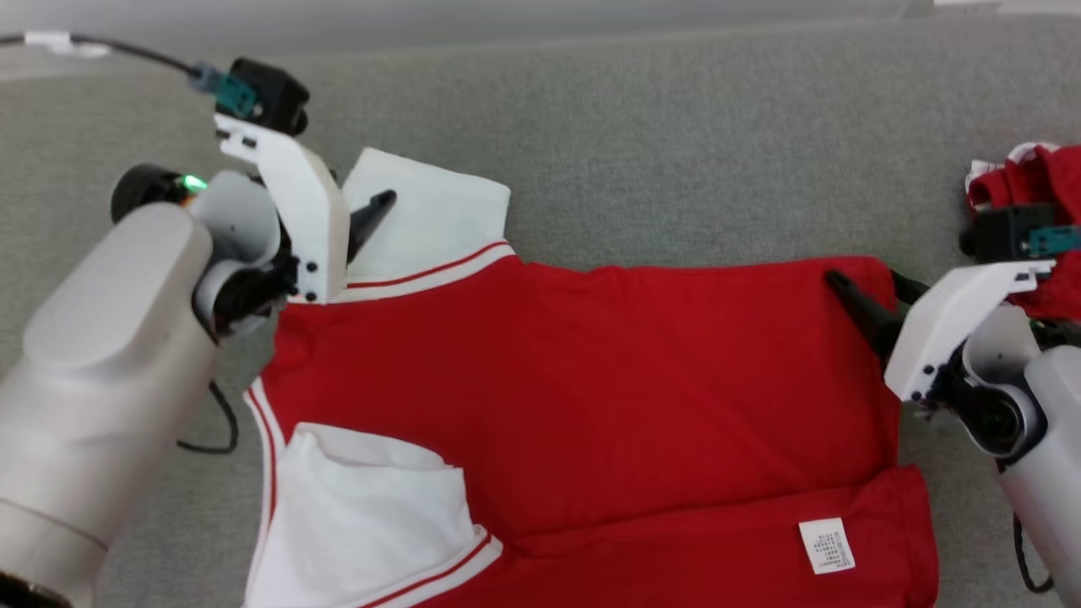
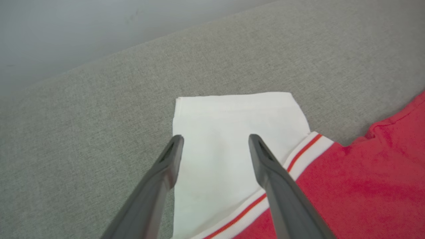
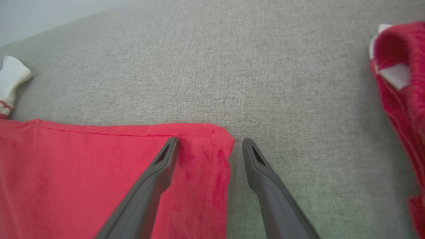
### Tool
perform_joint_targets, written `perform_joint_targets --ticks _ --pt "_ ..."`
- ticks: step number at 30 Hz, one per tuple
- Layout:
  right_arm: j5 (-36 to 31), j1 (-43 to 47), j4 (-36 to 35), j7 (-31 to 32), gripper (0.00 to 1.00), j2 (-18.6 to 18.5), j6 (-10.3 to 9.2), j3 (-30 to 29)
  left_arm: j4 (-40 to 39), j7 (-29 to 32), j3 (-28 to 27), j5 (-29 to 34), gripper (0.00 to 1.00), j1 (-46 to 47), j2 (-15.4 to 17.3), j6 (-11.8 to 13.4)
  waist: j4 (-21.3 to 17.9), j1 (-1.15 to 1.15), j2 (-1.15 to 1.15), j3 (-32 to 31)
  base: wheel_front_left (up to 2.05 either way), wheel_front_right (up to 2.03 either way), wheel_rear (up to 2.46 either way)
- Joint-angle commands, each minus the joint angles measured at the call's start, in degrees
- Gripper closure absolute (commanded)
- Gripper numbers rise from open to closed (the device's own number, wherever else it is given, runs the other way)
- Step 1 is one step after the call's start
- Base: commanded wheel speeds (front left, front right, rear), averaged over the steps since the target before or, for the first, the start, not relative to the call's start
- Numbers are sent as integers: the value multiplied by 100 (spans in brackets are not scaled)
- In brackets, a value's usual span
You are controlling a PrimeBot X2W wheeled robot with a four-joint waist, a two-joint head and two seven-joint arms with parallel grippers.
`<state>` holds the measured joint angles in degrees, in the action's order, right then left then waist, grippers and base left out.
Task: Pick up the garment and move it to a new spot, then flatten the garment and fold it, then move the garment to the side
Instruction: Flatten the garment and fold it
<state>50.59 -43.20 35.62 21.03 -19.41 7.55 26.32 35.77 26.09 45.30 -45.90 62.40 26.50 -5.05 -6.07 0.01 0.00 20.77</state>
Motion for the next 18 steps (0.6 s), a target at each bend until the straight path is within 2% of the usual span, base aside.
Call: perform_joint_targets --ticks 1,5,9,18 --pt "91 -128 36 42 0 34 -15 79 134 105 42 -5 0 151 -26 -50 -132 -1 0 263 0 0 0" --pt "341 -356 29 26 0 110 -15 320 627 406 156 21 0 654 -54 -155 -281 -1 0 511 0 0 0" --pt "641 -464 -57 54 0 185 -15 630 1093 450 249 126 0 1013 -79 -192 -411 -1 0 714 0 0 0" --pt "1163 -493 -153 72 0 110 -16 1305 1855 564 425 -6 0 1292 -220 -236 -537 -1 0 870 0 0 0"
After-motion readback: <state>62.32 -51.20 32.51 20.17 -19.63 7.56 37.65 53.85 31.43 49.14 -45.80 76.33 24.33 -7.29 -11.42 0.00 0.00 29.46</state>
